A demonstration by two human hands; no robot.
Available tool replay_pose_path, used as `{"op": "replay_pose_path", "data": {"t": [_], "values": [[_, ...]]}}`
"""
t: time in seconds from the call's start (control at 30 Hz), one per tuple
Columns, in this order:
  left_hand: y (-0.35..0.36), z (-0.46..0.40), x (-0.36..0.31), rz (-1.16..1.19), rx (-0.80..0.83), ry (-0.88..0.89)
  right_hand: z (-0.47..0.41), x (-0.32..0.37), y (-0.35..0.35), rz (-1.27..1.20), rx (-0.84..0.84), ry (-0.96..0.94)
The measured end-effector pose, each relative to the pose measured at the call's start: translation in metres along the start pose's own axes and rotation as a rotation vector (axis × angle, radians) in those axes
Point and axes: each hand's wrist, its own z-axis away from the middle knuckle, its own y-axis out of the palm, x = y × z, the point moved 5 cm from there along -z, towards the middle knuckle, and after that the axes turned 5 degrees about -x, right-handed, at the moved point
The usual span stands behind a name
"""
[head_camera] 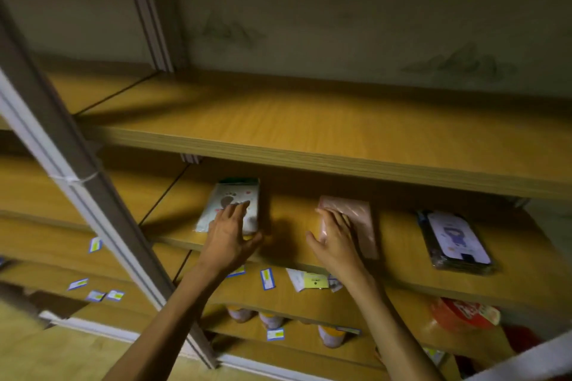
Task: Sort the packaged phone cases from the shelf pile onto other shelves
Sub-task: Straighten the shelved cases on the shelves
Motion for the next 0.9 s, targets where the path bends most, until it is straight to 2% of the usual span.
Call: {"op": "replay_pose_path", "data": {"t": [0.1,0.23,0.37,0.57,0.77,0.9], "values": [[-0.016,-0.004,0.036,-0.007,-0.026,0.004,-0.008,0.036,0.021,-0.004,0.028,-0.051],[-0.033,-0.014,0.076,0.005,-0.019,-0.020,-0.018,0.067,0.059,0.009,0.117,0.008],[-0.036,-0.026,0.103,0.098,0.081,-0.041,-0.024,0.085,0.095,-0.034,0.212,0.175],[-0.018,-0.041,0.125,0.113,0.288,-0.070,-0.021,0.100,0.124,-0.107,0.251,0.428],[-0.004,-0.045,0.133,0.075,0.330,-0.027,-0.027,0.105,0.130,0.119,0.249,0.473],[-0.001,-0.049,0.127,0.224,0.347,-0.111,-0.030,0.108,0.134,-0.121,0.290,0.586]]}}
